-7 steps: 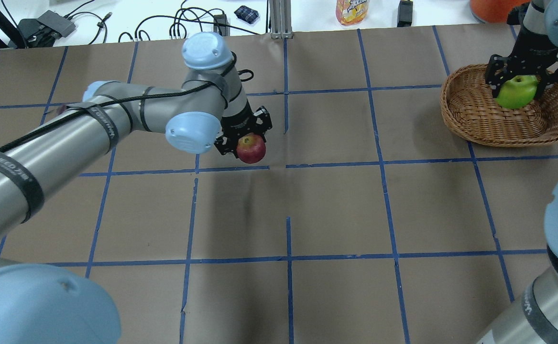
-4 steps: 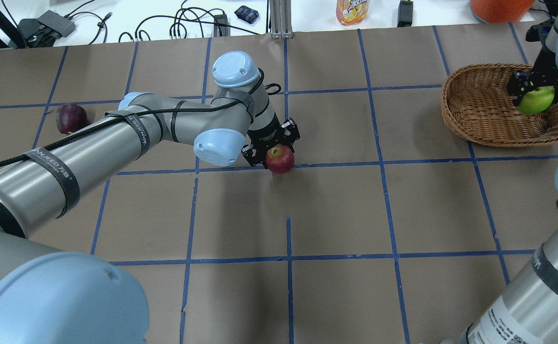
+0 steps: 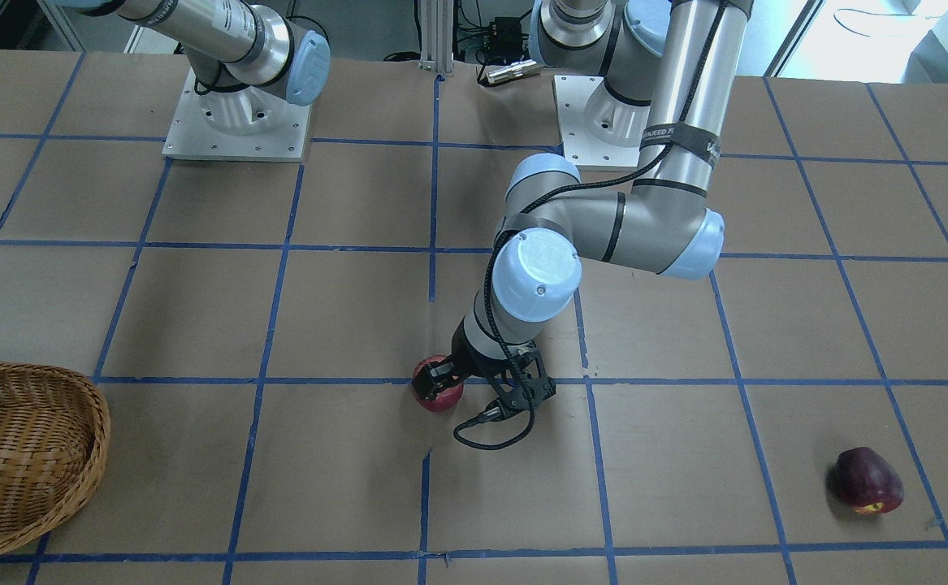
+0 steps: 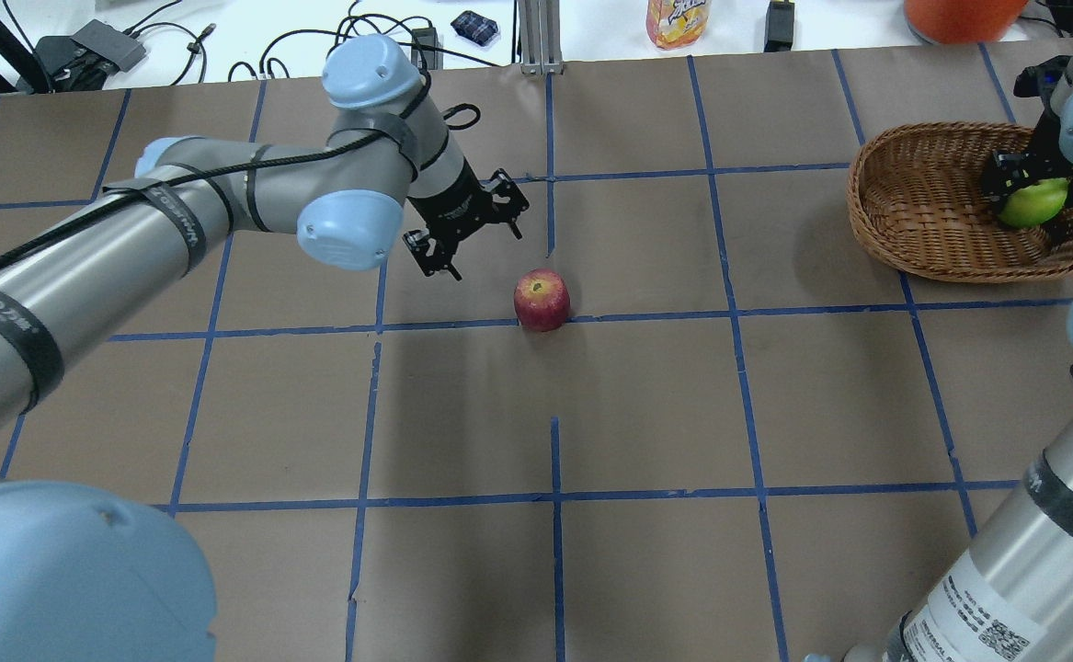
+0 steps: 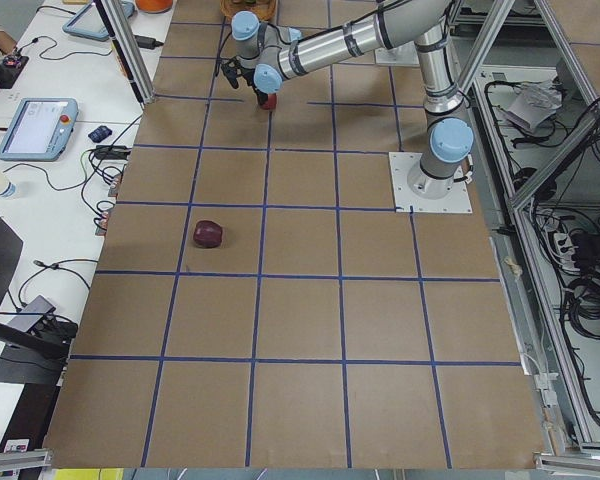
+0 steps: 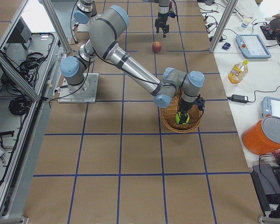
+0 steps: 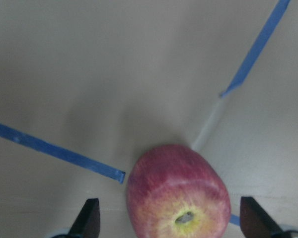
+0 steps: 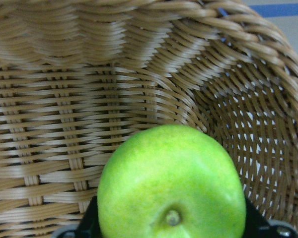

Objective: Put all apples into basket
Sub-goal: 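Move the left gripper to the dark red apple while the right reaches the red apple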

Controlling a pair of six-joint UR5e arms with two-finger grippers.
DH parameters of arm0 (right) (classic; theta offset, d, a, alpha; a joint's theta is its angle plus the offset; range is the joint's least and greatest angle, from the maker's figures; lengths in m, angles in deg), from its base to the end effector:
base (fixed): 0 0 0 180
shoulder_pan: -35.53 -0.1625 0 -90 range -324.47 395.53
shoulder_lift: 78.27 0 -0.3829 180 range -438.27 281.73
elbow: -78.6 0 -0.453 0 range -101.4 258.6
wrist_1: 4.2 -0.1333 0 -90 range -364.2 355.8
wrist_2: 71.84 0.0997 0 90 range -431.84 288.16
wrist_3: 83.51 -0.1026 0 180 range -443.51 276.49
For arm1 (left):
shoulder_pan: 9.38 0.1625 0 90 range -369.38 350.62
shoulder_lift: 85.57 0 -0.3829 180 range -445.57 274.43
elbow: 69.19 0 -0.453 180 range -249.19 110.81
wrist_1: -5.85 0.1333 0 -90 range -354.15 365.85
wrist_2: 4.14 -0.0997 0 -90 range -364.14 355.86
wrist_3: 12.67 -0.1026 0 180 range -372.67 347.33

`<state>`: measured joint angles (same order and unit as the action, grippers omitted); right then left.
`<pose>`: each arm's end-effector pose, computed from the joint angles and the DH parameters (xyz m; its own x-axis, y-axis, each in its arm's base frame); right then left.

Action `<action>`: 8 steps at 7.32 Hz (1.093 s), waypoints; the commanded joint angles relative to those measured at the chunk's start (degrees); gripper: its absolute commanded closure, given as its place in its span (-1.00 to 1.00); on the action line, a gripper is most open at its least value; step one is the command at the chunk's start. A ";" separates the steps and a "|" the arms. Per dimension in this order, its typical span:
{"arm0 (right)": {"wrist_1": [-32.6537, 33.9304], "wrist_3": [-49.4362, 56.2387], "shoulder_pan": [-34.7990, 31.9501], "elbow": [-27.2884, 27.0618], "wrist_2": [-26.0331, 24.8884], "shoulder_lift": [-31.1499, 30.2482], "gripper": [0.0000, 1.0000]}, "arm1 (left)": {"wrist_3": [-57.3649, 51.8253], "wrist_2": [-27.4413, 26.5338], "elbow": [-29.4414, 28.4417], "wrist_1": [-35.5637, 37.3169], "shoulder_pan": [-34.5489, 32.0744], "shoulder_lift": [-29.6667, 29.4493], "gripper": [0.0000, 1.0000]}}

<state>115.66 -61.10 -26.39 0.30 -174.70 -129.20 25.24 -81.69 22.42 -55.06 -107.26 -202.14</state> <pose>-0.2544 -0.7116 0.1559 -0.9703 0.0961 0.2221 0.1086 0.9931 0.0446 -0.2461 -0.6442 0.1924 -0.8470 -0.5002 0.1798 -0.4859 0.8658 0.1199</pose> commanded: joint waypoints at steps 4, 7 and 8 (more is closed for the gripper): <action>-12.66 -0.27 -1.70 -0.19 0.47 -8.19 -1.00 | -38.29 -7.42 -8.69 -16.86 20.77 2.59 -1.00; -26.65 -15.55 -15.72 -0.80 10.45 -17.09 -1.00 | -61.05 -21.46 -15.57 -16.00 25.28 -2.33 -1.00; -27.38 -24.17 -22.39 -0.81 13.88 -17.19 -1.00 | -63.03 -21.59 -16.63 -12.86 27.55 -4.43 -1.00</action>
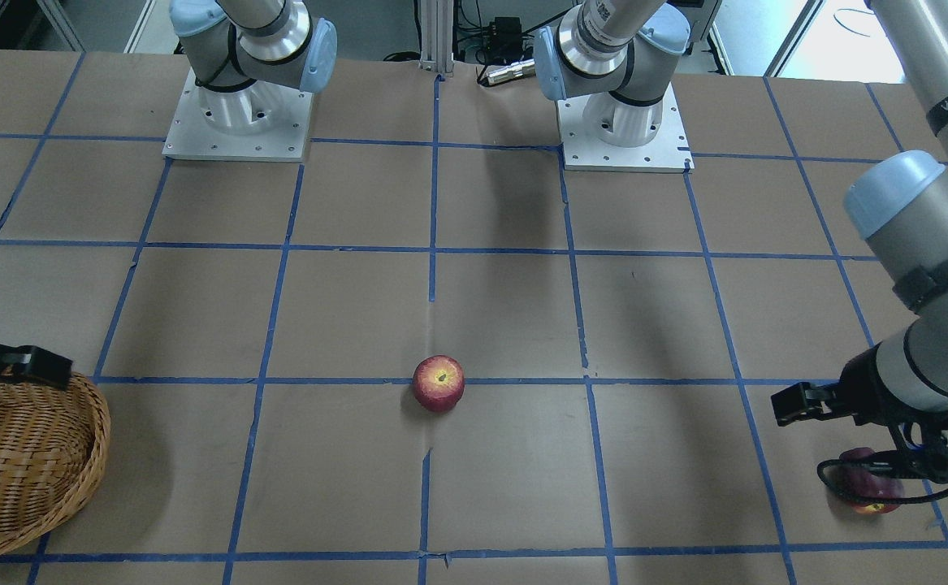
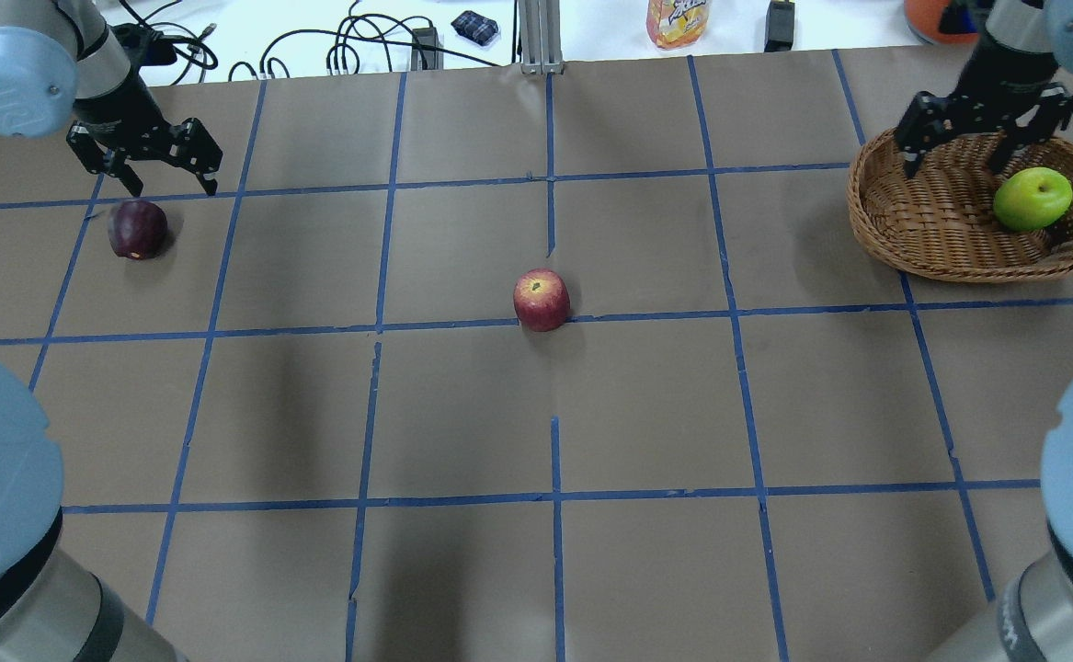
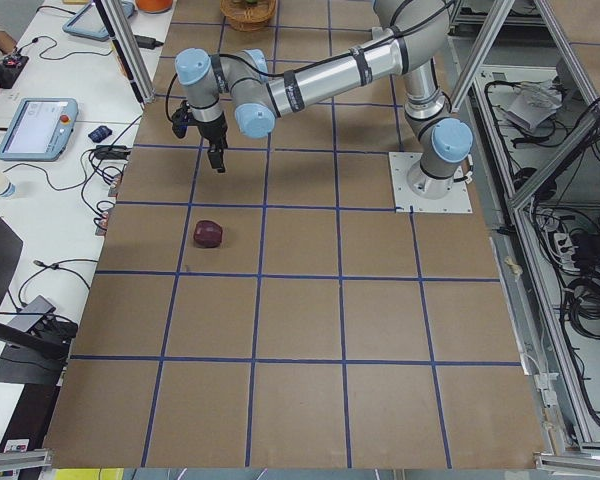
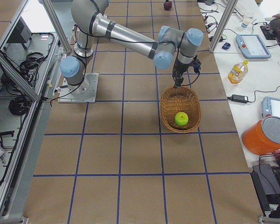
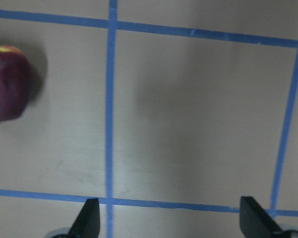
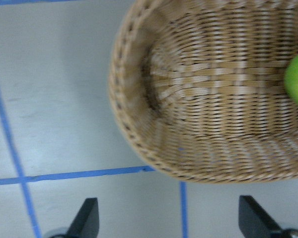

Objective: Put all apples into basket
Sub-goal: 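Move the left gripper to the dark red apple while the right reaches the red apple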

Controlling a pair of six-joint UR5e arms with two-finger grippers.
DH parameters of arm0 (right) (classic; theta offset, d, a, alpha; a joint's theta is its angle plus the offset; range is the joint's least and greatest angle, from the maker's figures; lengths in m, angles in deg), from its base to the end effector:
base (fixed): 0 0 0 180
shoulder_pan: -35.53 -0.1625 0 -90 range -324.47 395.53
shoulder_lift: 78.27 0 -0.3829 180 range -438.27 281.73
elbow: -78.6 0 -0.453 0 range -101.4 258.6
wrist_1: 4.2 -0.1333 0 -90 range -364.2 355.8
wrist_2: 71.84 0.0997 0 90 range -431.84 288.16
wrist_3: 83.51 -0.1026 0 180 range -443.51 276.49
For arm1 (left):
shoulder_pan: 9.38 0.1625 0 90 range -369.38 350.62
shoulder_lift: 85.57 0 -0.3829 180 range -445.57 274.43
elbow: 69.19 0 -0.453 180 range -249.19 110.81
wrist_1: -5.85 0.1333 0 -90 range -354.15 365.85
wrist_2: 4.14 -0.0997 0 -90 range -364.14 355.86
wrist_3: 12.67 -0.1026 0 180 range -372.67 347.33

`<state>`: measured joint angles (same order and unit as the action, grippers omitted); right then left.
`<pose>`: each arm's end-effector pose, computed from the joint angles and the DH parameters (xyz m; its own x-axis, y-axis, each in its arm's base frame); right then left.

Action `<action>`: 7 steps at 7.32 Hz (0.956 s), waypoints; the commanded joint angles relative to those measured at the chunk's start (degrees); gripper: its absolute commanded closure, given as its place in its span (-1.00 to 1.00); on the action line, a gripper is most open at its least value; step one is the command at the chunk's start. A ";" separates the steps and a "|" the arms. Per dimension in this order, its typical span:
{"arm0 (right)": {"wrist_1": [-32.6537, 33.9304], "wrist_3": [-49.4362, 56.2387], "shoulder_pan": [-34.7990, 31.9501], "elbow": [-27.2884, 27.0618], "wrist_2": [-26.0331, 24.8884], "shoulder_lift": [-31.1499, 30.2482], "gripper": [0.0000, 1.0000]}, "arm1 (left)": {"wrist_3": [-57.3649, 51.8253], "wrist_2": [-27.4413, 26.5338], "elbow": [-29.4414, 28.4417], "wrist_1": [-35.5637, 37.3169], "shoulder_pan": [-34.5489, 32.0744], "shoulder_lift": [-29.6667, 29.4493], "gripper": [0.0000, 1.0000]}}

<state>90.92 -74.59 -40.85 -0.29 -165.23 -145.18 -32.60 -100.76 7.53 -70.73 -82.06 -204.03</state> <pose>-0.0365 -0.6909 0.3071 -0.9963 0.0758 0.0395 0.0803 0.9886 0.1271 0.0973 -0.7199 0.2756 -0.9939 0.0504 -0.0979 0.0439 0.9967 0.0682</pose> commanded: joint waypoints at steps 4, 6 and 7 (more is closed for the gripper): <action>0.66 -32.70 -26.78 -0.21 8.54 4.39 -1.00 | -15.14 -2.00 -1.93 13.90 7.47 -9.67 -1.00; 4.64 -38.45 -30.40 -0.21 9.62 8.36 -1.00 | -15.32 -2.00 -2.10 15.75 7.56 -12.13 -1.00; 5.94 -38.45 -31.20 -0.21 11.72 9.42 -1.00 | -14.97 -1.74 -1.67 18.72 7.47 -14.23 -1.00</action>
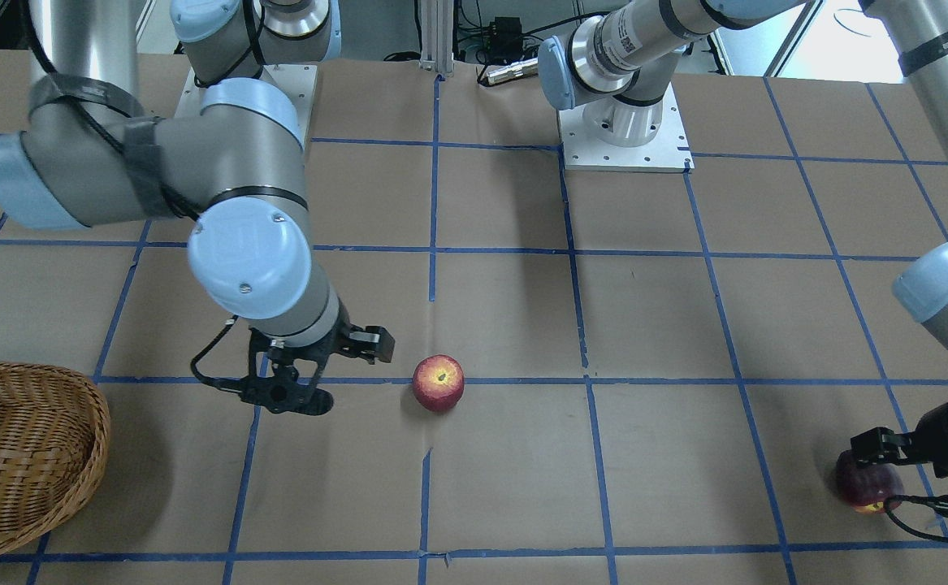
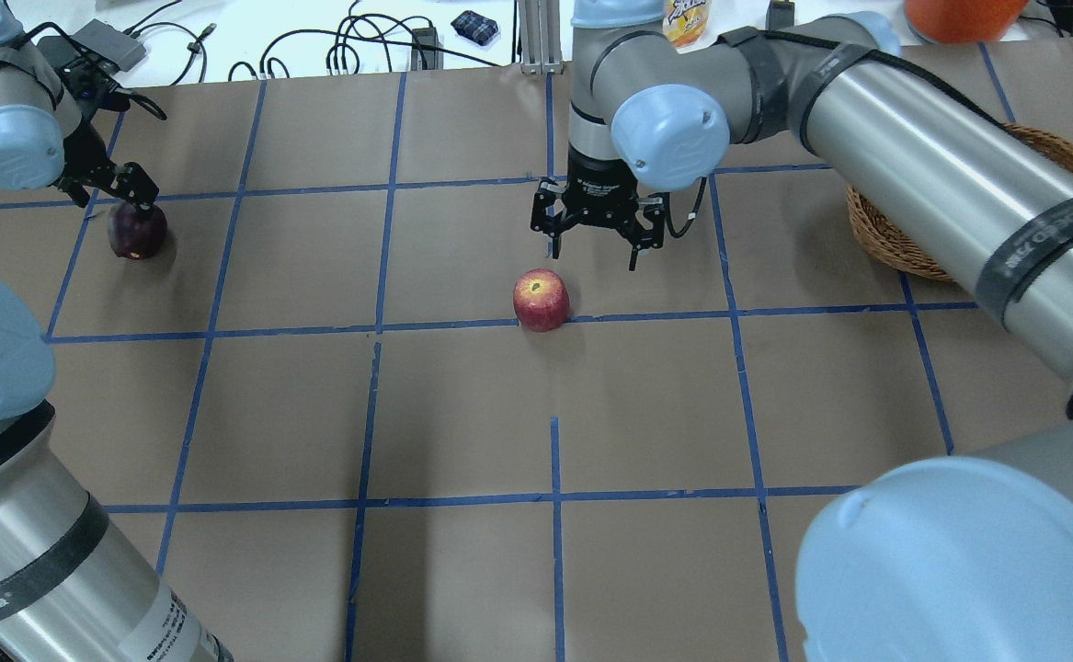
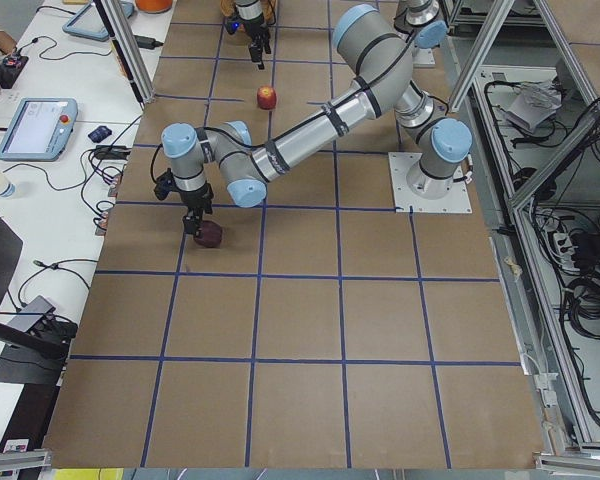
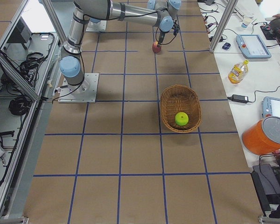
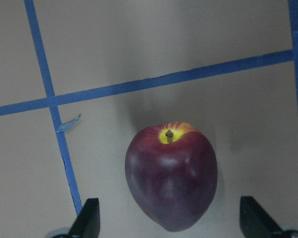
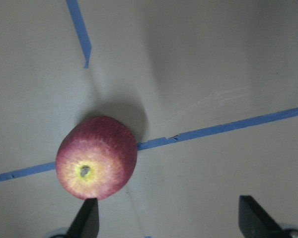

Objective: Put all apples into basket
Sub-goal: 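Grasp the red apple with the right gripper while the left grasps the dark red apple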

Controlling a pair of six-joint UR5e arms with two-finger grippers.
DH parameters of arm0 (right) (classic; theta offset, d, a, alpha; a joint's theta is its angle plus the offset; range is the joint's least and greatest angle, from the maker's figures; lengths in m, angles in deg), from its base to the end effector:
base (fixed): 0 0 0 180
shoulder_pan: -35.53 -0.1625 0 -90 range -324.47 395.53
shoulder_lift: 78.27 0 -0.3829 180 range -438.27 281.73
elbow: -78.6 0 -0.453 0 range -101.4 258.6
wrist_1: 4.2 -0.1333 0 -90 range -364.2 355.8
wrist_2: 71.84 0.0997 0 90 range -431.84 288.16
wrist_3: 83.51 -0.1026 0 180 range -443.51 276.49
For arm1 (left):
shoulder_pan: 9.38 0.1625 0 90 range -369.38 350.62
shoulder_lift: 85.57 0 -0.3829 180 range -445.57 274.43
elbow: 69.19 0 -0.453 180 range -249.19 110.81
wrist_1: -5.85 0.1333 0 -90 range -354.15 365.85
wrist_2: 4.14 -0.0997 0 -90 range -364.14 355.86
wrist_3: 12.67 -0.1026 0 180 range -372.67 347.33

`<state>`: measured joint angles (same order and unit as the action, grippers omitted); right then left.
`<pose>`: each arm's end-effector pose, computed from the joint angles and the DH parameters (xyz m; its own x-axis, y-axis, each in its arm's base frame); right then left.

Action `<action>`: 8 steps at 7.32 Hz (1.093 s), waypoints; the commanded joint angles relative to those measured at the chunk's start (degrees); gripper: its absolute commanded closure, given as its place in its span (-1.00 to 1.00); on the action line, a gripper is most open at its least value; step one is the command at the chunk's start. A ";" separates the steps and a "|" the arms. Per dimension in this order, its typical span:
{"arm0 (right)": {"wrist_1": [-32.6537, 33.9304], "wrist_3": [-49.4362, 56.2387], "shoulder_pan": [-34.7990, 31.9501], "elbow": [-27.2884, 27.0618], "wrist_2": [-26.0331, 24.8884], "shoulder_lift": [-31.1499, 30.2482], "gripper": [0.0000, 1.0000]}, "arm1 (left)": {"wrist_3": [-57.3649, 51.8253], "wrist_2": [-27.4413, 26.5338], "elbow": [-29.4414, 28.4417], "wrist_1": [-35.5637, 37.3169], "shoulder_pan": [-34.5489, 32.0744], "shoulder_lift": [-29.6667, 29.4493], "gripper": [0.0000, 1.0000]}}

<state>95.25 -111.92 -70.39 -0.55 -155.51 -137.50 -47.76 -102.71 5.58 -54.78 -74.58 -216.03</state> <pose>0.3314 -0.6347 0.2188 -0.9738 0.2271 -0.0089 0.2201 0.9523 0.2114 0.2138 -0.7440 0.1667 -0.9713 0.1731 -0.1631 0.1711 0.9849 0.0264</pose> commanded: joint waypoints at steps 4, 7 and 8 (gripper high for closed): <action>4.27 -1.04 -2.01 0.14 4.04 5.08 -1.00 | -0.42 0.30 0.03 3.15 -0.10 -3.92 -0.52; 7.34 -1.30 -2.81 0.14 5.70 7.37 -1.00 | 0.90 1.34 0.64 -2.43 -3.85 1.23 0.08; 7.52 -1.22 -2.81 0.05 5.62 7.98 -1.00 | 4.38 1.79 1.43 -8.65 -6.58 4.83 0.08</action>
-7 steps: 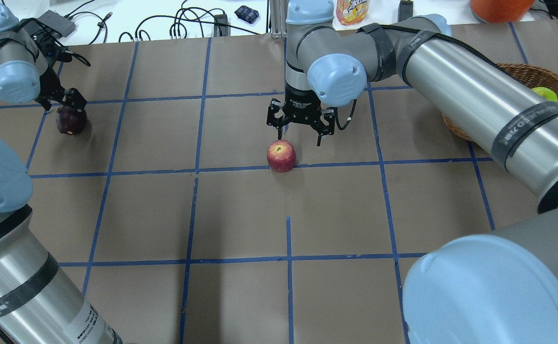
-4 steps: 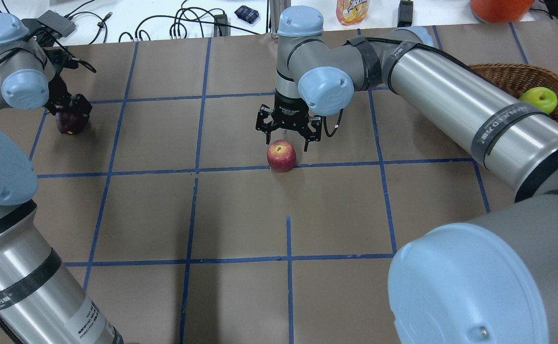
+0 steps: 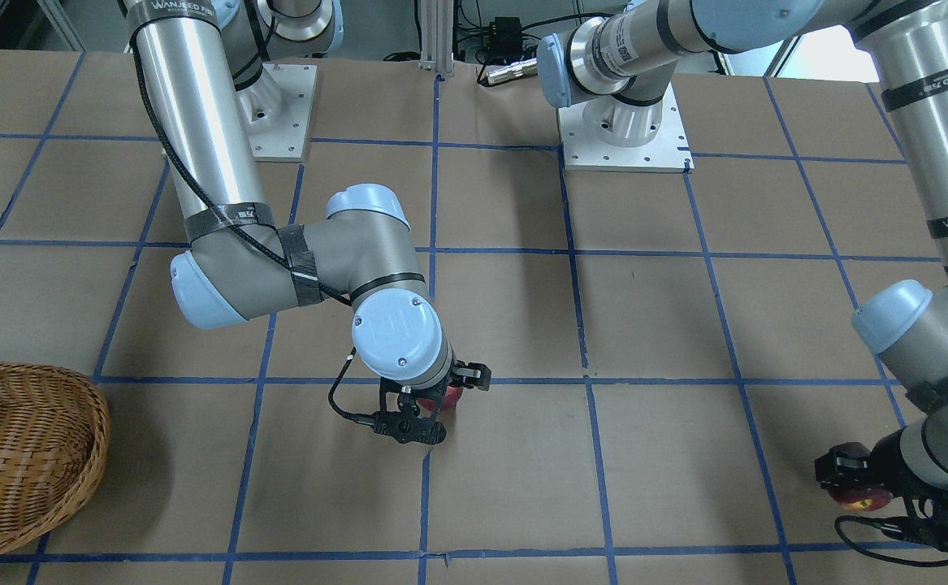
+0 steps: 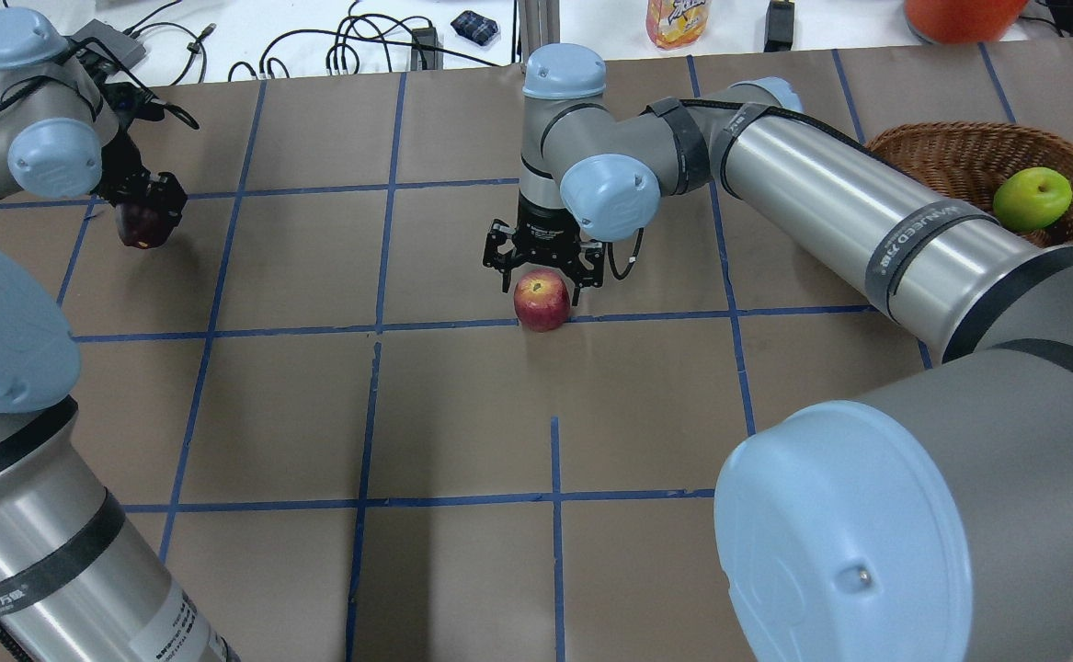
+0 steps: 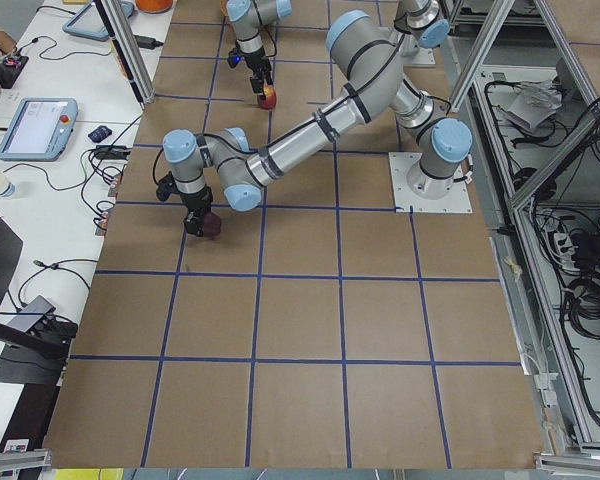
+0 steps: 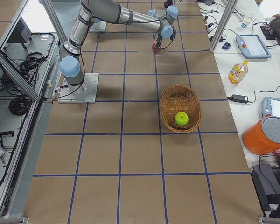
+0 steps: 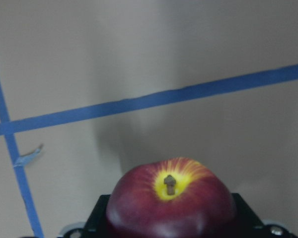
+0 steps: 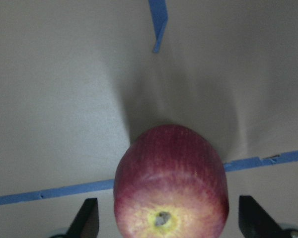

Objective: Put all apples into basket
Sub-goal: 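Carry the red apple to the basket while the left carries the dark apple centerward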

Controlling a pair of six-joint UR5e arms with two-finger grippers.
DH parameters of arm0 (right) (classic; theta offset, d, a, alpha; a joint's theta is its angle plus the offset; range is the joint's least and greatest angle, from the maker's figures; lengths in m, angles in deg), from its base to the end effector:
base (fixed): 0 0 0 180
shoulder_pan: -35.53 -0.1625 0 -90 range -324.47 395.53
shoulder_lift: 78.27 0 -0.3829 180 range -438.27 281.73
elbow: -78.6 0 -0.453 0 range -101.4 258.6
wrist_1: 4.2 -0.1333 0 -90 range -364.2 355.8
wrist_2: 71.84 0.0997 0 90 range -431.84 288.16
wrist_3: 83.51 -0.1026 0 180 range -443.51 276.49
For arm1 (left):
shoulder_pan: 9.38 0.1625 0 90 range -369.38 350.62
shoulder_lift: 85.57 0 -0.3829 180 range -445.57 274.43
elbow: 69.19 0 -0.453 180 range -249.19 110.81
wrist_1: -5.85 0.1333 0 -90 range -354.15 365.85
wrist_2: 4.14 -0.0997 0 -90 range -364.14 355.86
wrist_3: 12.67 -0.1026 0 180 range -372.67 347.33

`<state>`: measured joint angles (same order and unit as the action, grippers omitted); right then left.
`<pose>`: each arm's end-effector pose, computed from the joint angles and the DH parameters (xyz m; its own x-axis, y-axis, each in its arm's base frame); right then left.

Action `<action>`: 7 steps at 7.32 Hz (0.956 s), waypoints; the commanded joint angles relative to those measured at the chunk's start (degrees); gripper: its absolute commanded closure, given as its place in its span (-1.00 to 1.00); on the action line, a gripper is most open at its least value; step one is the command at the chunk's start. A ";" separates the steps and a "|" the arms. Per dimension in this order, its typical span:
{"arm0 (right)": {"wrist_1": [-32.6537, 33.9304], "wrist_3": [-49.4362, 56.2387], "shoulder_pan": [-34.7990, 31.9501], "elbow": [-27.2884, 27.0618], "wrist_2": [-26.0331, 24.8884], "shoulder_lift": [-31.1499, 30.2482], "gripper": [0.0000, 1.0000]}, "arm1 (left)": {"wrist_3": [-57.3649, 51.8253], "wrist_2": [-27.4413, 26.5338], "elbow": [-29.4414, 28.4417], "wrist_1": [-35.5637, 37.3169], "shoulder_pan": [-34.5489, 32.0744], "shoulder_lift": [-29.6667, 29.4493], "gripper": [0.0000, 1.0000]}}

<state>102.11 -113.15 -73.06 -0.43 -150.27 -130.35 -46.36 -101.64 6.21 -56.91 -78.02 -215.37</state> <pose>0.3749 -0.6320 0.1421 -0.9723 0.2197 -0.0800 0.1927 0.9467 0.2580 0.1645 -0.7498 0.1657 -0.9688 0.2122 -0.1283 0.2084 0.9771 0.0427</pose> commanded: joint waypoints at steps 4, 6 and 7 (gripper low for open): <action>0.57 -0.24 0.13 -0.25 -1.28 0.32 1.00 | 31.17 9.65 10.01 -11.68 -16.14 15.96 0.08; -2.31 -0.07 3.01 0.01 -3.46 -4.49 1.00 | 43.05 10.92 12.57 -11.68 -24.21 19.41 0.08; -8.42 1.32 7.90 0.88 -5.48 -8.00 1.00 | 48.14 10.84 14.67 -10.55 -28.52 18.46 0.08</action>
<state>99.24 -112.98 -69.83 -0.32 -153.45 -134.32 -5.14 -91.17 18.48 -68.33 -100.96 -197.00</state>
